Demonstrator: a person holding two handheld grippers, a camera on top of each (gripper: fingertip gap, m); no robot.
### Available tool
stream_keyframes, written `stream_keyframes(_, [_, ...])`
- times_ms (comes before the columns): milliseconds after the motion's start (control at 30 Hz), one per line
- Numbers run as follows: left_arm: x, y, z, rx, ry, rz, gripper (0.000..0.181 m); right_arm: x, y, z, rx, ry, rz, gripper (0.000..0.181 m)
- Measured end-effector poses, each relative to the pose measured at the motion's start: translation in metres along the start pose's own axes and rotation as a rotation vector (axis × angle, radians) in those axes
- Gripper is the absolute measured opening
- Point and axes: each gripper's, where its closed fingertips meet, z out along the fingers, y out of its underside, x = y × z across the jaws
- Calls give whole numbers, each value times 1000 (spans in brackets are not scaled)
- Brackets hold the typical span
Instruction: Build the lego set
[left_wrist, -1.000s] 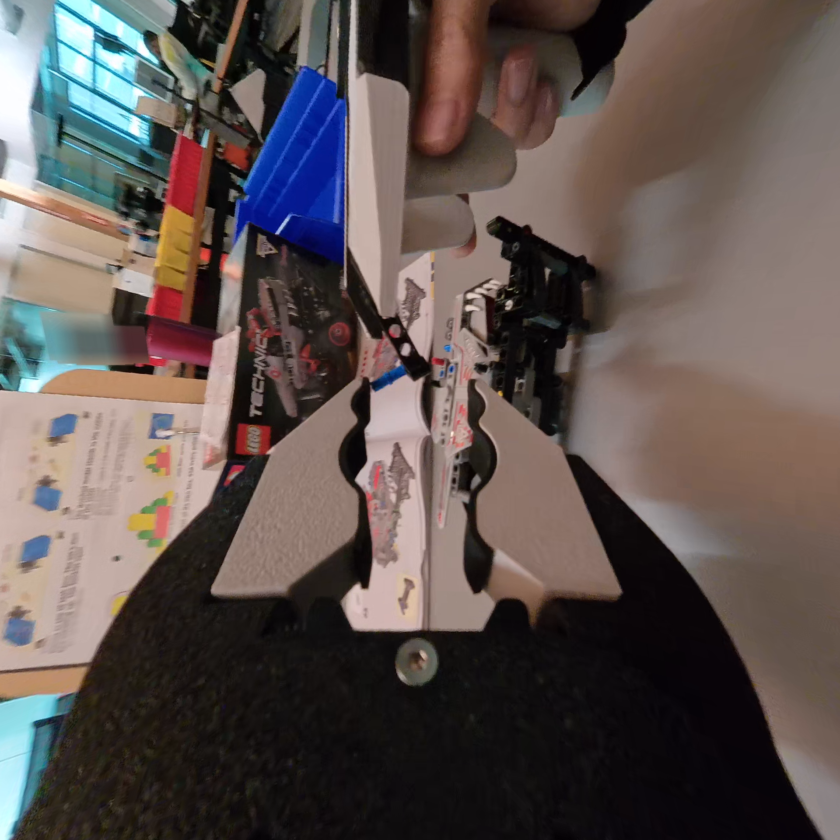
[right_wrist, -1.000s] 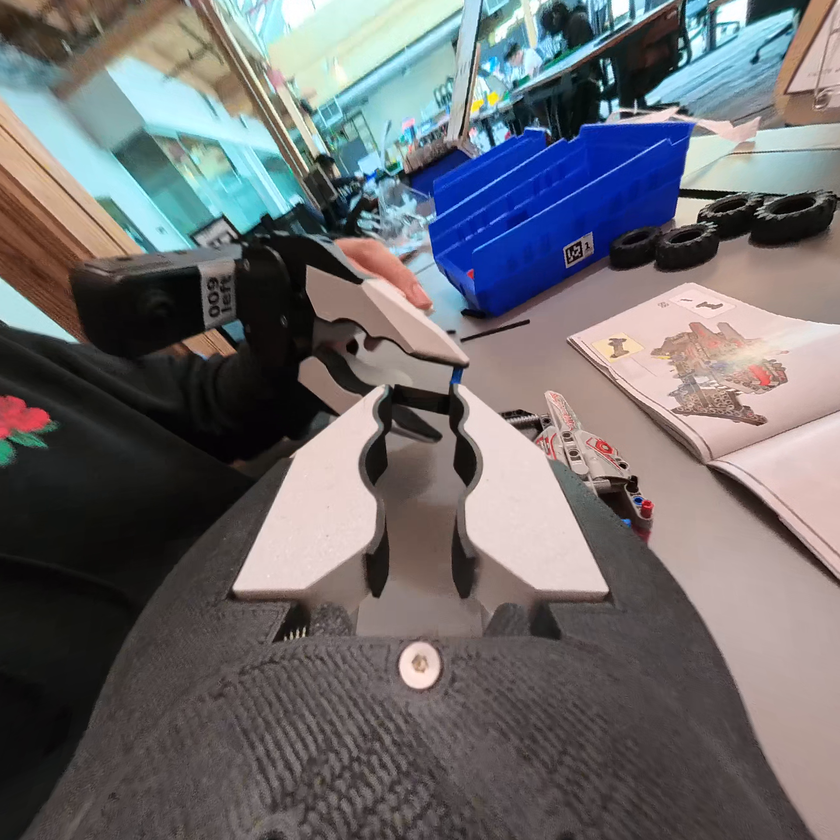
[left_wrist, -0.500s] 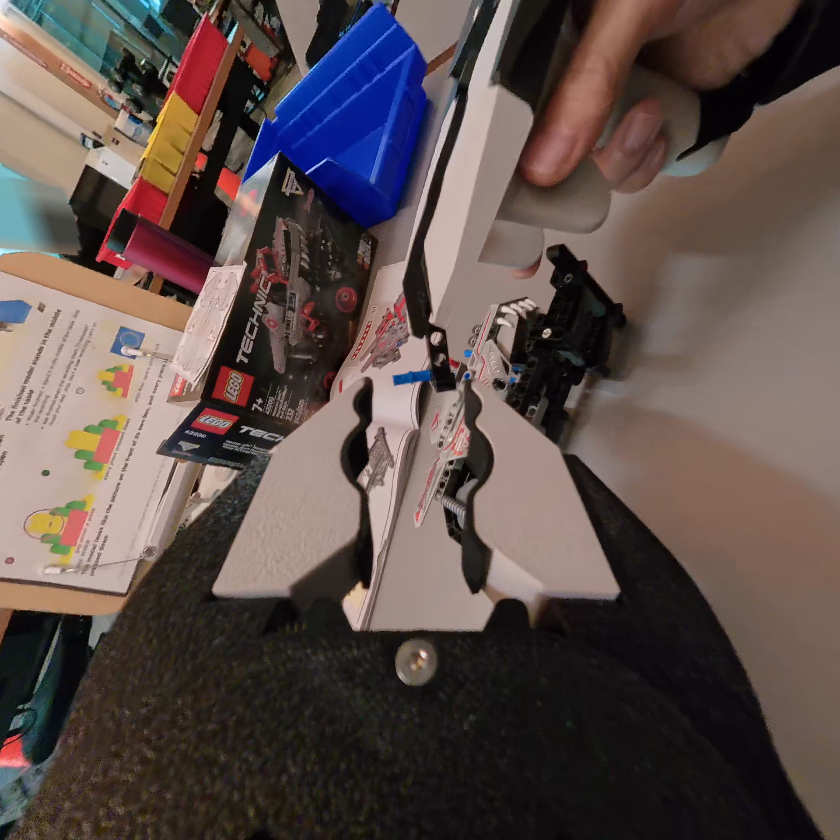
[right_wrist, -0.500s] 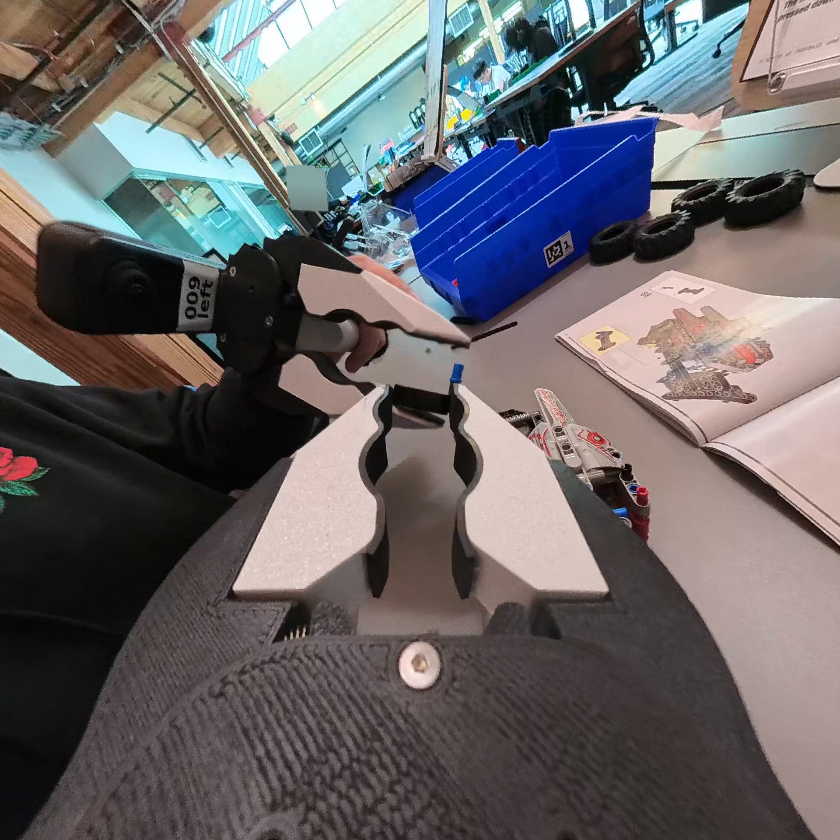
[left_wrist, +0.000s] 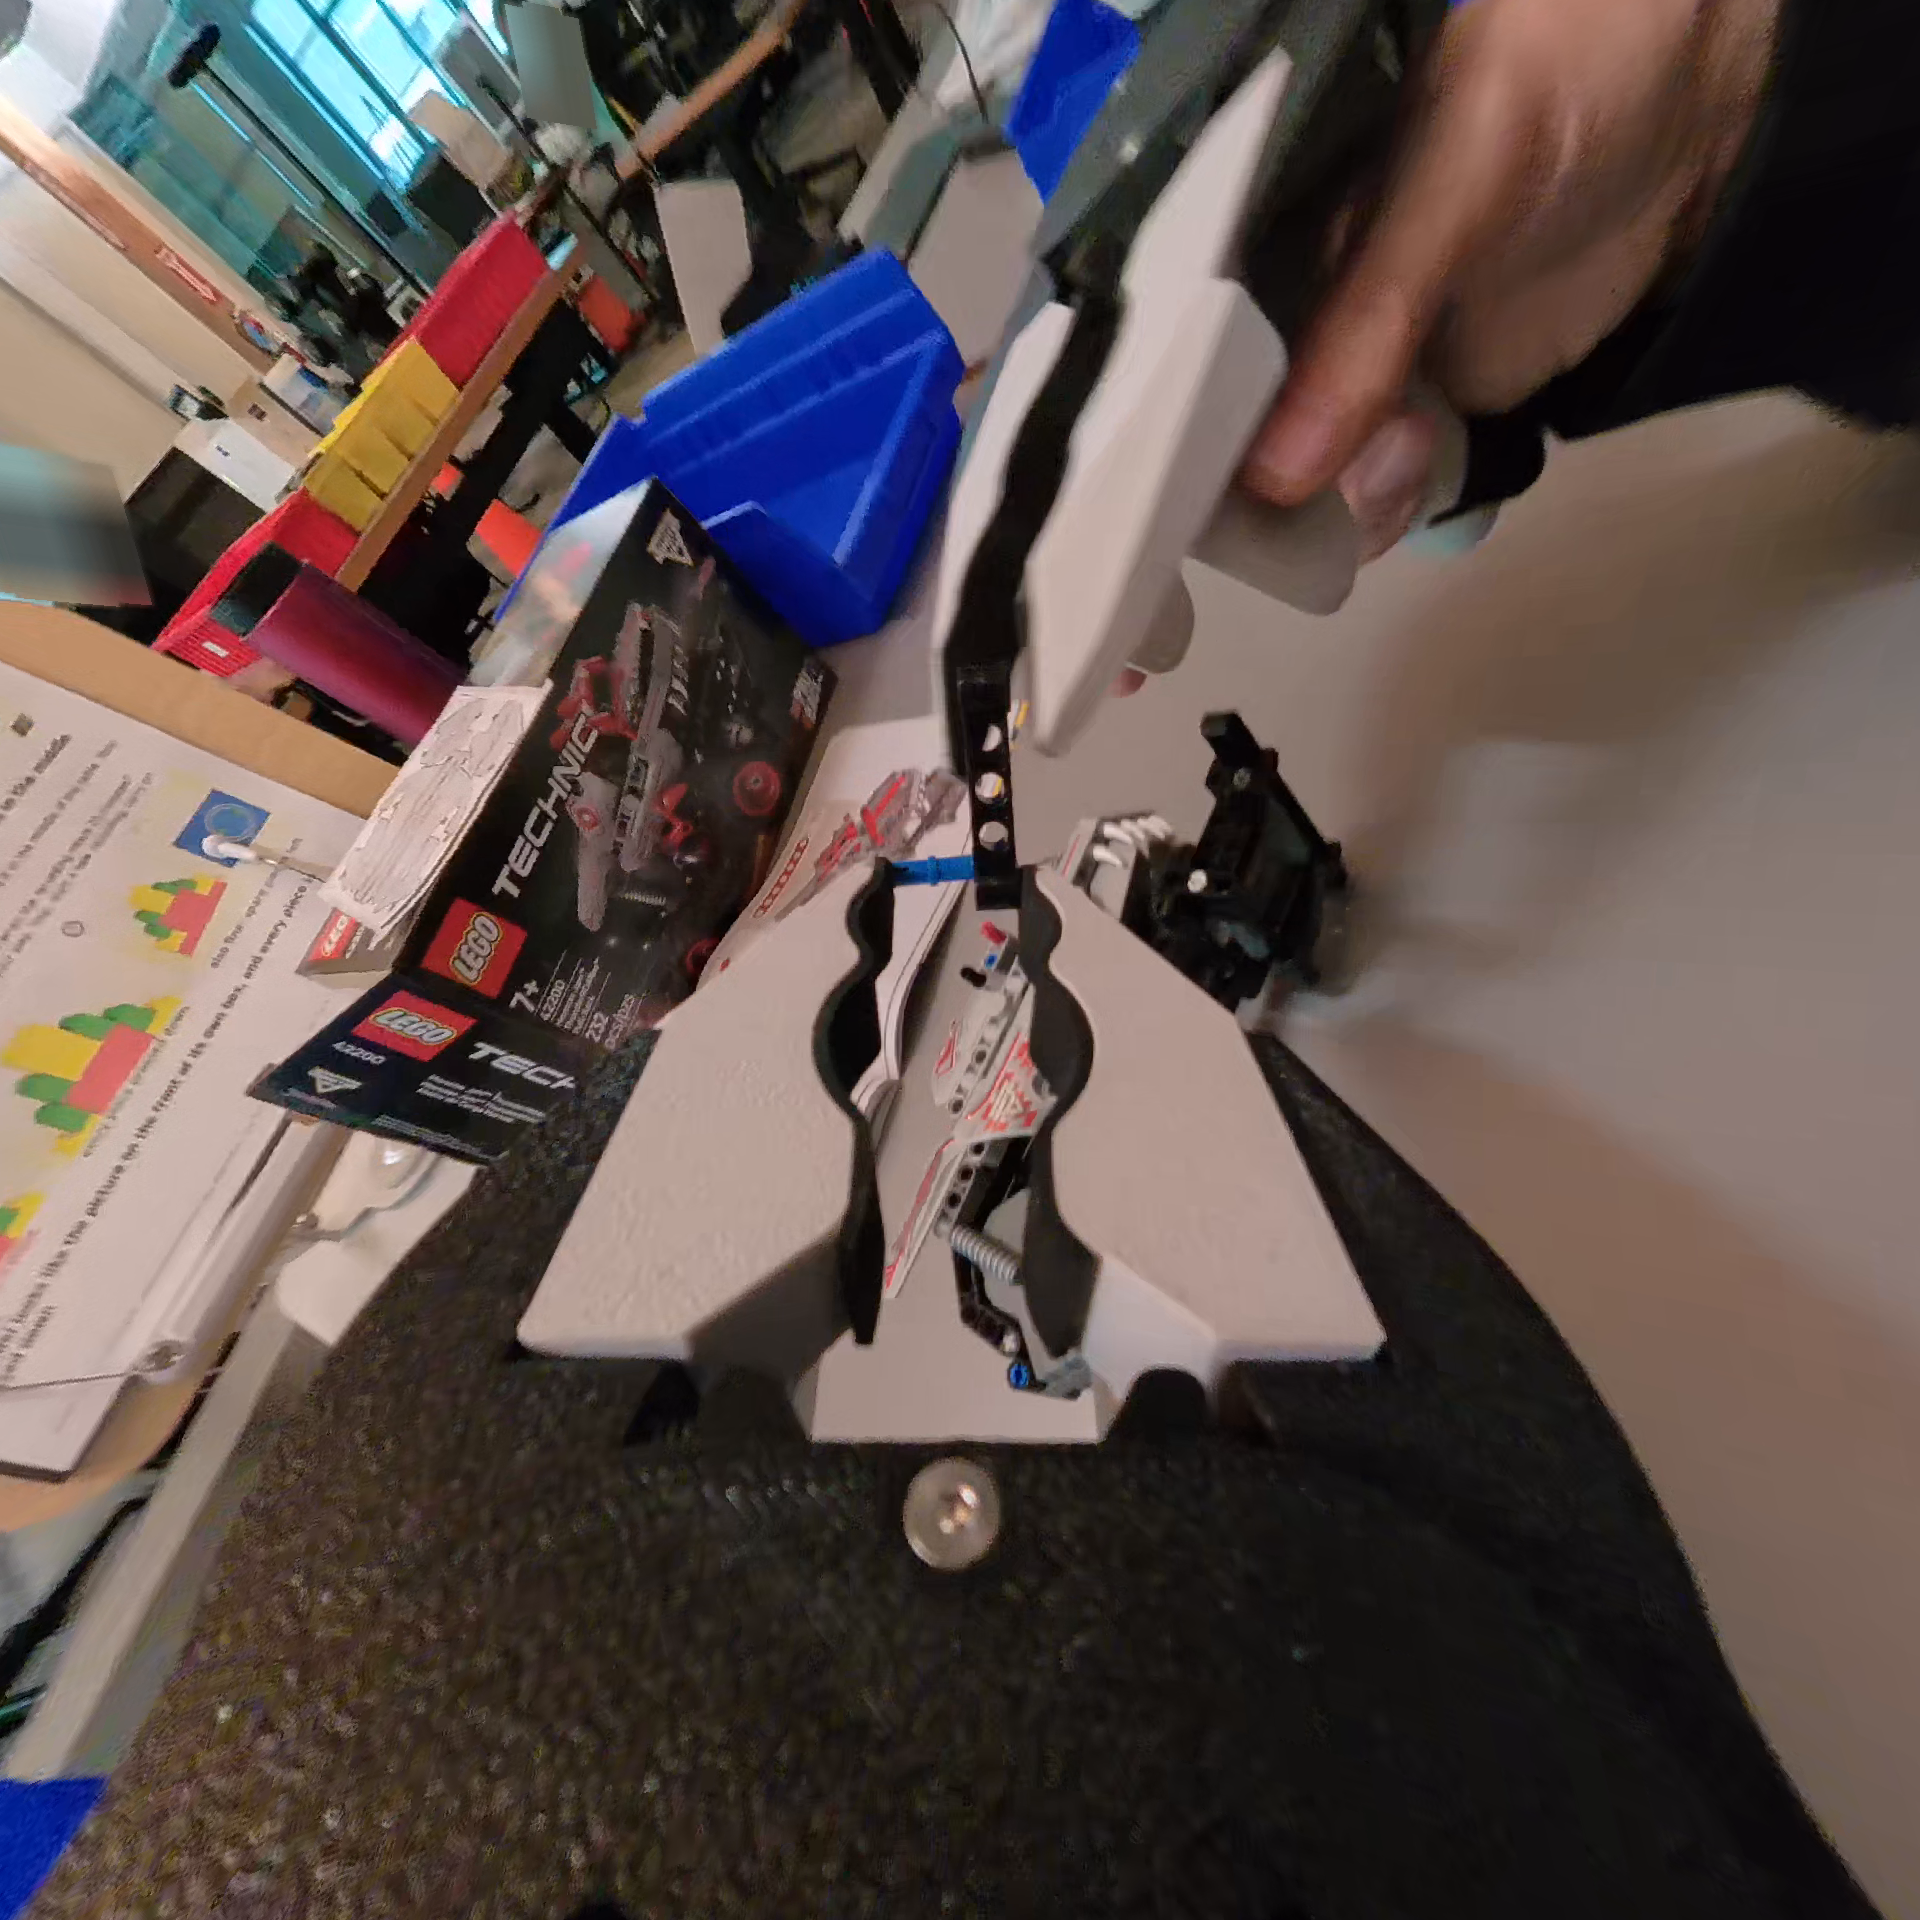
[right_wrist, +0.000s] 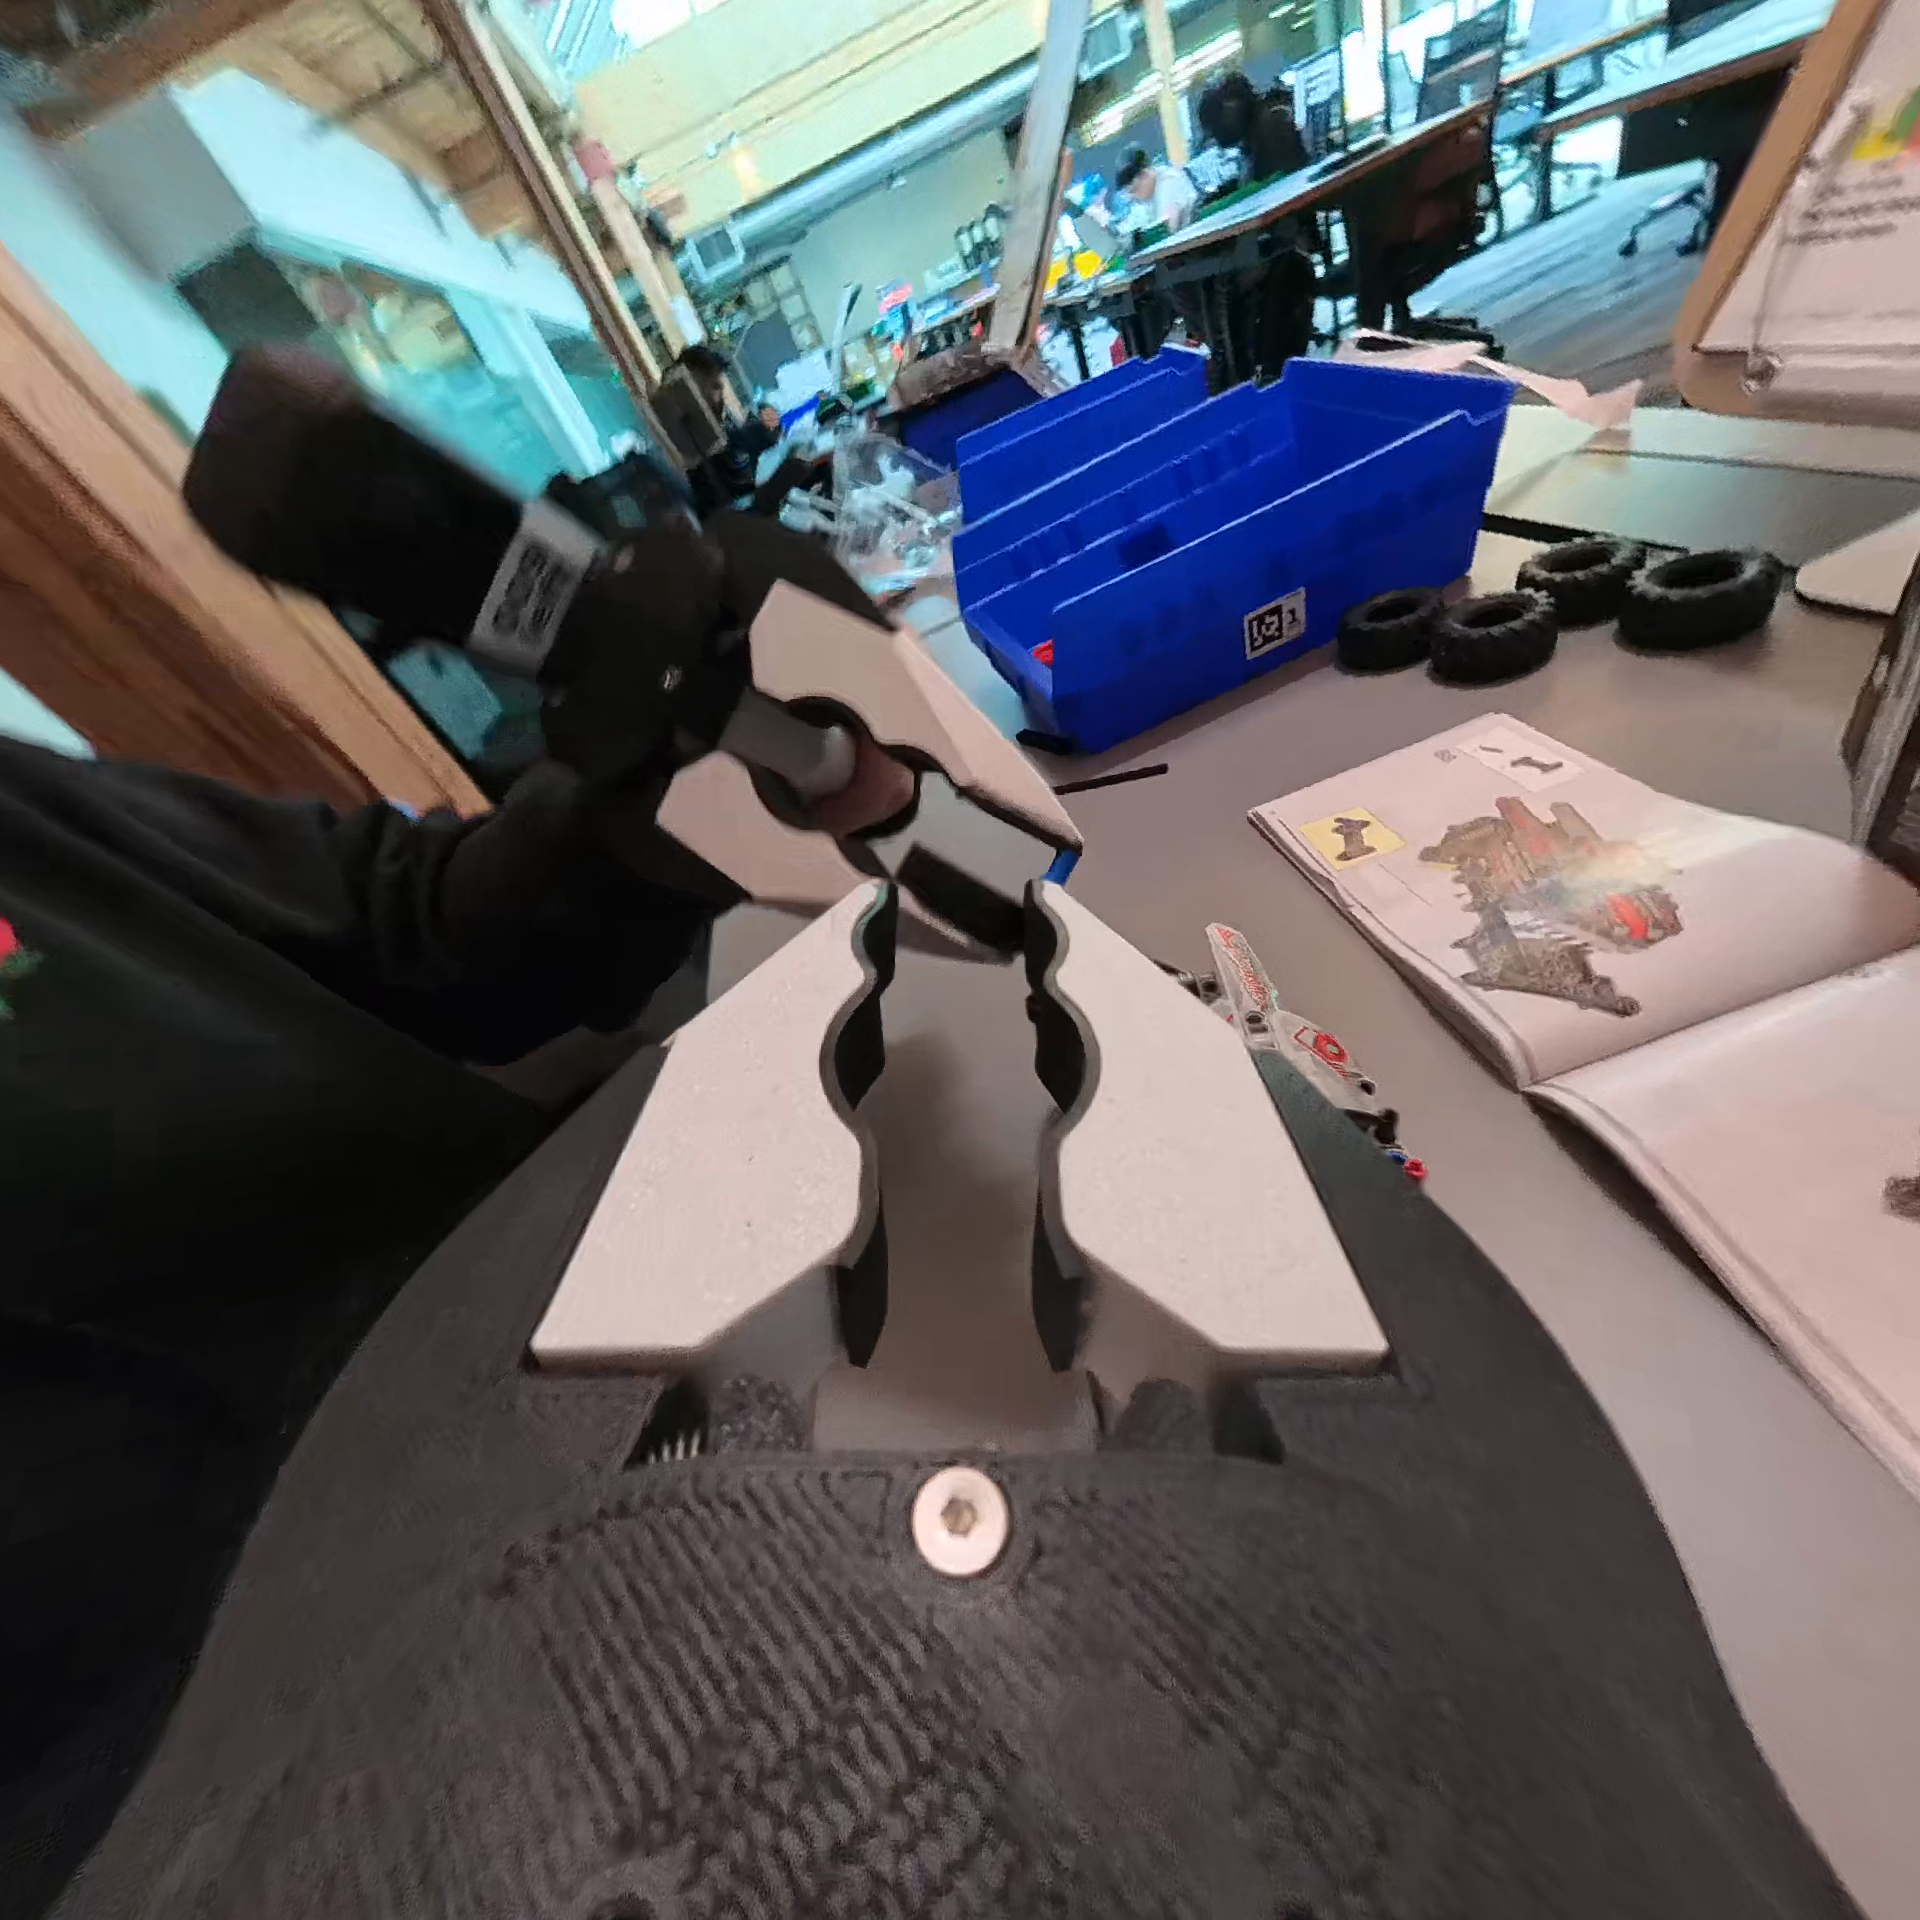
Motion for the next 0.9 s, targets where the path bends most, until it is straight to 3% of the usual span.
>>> stream_keyframes(167, [-1, -15, -11, 159, 69, -130, 21, 12, 12, -13, -134, 129, -288, 32])
stream_keyframes(300, [9, -20, -12, 215, 132, -163, 21, -7, 3, 1, -41, 28, -336, 21])
stream_keyframes(467, [19, -30, -19, 301, 241, -236, 21, -14, 6, -2, -36, -20, -452, 25])
stream_keyframes(667, [21, -26, -17, 262, 219, -137, 22, -32, -13, -7, 88, -84, -467, 37])
stream_keyframes(767, [23, -27, -16, 243, 216, -92, 22, -36, -10, -8, 71, -103, -490, 11])
stream_keyframes(900, [31, -25, -14, 192, 256, -34, 21, -39, -4, -7, 21, -115, -525, 7])
